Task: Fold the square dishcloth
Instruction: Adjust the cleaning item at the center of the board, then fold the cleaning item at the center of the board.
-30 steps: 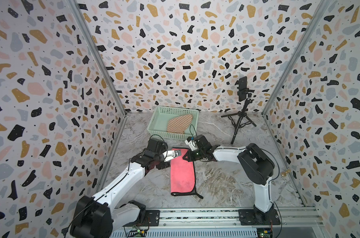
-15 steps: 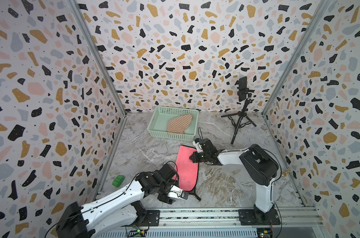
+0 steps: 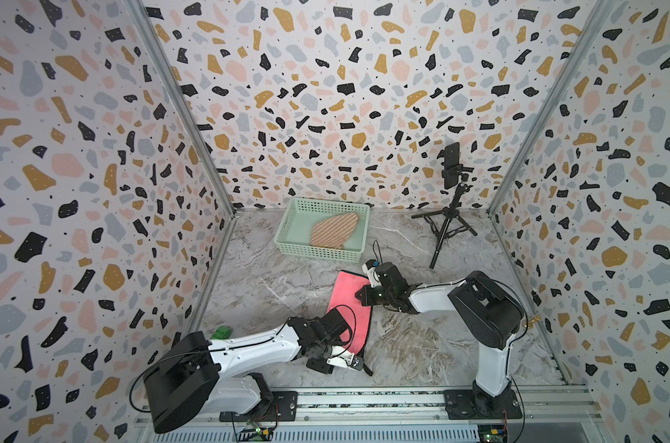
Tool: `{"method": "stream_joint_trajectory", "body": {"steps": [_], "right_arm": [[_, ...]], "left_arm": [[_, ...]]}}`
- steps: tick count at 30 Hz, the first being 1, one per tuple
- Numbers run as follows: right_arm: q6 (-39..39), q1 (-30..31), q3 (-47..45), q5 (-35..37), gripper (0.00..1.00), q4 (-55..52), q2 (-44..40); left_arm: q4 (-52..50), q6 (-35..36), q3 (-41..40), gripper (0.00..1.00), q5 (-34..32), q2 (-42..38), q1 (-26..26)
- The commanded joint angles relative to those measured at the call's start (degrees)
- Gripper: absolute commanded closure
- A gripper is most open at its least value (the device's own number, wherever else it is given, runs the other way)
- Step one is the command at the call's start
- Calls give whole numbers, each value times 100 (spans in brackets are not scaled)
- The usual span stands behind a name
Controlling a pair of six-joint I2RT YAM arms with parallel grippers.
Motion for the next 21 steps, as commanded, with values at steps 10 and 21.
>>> {"method": "stream_joint_trajectory", "body": {"steps": [10,21], "right_arm": [[-326,13,-253,-216,100,-364,-576],[-751,772,254,-338,100,-1245,-960]], "left_arm": [[-89,75,-74,100,-727,213,-60],[-2308,64,394,100,-10,-1989,-79]]}}
